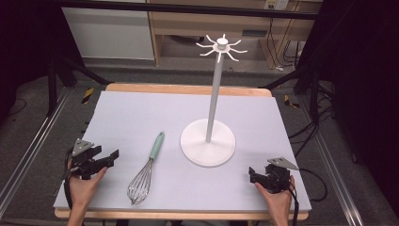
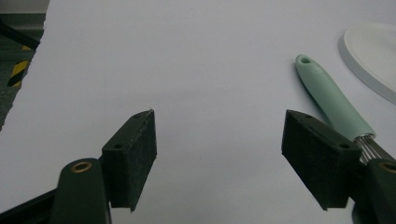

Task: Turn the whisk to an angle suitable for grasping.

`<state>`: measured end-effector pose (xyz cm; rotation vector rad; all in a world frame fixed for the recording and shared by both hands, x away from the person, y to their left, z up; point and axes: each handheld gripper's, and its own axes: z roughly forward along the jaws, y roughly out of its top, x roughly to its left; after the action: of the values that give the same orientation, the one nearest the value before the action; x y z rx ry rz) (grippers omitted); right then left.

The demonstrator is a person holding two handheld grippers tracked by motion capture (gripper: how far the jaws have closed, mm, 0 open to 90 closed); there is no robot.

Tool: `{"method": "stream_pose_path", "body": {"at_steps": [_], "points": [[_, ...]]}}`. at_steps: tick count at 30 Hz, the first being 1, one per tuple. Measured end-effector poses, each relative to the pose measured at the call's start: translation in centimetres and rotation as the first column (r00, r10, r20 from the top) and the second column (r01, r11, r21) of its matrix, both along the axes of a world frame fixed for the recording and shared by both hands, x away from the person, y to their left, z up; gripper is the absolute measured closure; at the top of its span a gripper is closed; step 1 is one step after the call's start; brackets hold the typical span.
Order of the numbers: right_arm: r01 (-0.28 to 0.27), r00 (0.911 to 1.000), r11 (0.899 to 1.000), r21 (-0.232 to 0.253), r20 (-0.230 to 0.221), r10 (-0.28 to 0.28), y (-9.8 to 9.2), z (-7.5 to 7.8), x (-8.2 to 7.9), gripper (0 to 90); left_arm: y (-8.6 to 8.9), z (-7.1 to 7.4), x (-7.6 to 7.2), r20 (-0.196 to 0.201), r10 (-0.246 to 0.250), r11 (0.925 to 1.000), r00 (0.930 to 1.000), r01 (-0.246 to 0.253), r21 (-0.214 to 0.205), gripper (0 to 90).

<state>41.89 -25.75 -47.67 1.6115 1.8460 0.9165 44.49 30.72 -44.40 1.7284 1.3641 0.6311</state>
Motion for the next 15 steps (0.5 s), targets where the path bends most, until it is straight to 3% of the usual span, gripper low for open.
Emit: {"method": "stream_pose_path", "body": {"at_steps": [5, 15], "points": [[0.002, 0.9998, 1.000, 0.019, 0.019, -0.002, -0.3, 0.1, -0.2, 13.3, -0.5, 0.5, -0.3, 0.006, -0.025, 0.9997, 0.9997, 0.025, -0.005, 29.1], [-0.001, 0.9985, 0.999, 0.035, 0.055, -0.001, -0.5, 0.2, -0.4, 14.0, -2.4, 1.2, -0.3, -0.004, -0.090, 0.9951, 0.9960, 0.090, 0.040, 30.2]]}}
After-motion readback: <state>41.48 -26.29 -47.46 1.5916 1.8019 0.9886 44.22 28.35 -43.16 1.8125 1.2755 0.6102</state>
